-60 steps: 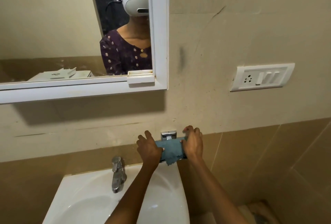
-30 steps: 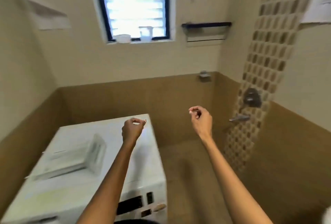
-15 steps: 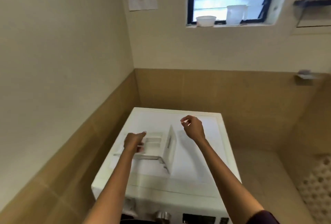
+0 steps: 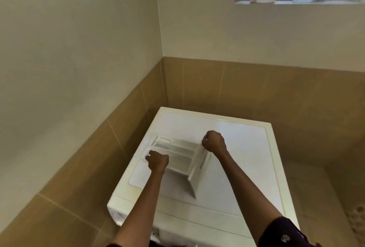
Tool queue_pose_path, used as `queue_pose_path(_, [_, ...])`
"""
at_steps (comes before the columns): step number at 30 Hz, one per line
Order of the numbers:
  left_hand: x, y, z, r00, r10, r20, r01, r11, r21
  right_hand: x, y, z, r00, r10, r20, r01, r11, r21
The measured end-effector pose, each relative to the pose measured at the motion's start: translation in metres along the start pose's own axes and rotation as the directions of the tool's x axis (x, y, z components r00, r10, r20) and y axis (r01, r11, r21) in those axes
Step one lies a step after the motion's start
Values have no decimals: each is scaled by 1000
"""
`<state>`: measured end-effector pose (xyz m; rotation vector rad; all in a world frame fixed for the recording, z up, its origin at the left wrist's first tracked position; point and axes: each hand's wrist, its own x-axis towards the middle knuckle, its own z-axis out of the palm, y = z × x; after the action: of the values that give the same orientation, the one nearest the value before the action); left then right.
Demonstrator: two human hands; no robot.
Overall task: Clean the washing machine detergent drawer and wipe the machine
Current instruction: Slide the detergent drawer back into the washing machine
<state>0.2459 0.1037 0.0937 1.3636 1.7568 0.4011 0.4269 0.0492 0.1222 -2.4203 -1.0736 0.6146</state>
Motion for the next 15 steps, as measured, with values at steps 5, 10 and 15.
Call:
queue_pose_path(5, [-3, -4, 0, 977, 207, -61, -215, 937, -274, -17, 8, -2, 989, 121, 87, -101, 974, -204])
queue_pose_path(10, [-2, -6, -12, 979, 153, 136, -134, 981, -140, -26, 10, 15, 943, 226, 245, -161, 953, -259])
queue_pose_path(15, [-10, -3, -25, 910, 65, 409, -105, 992, 76, -30, 0, 25, 932, 218, 290, -184, 973, -139])
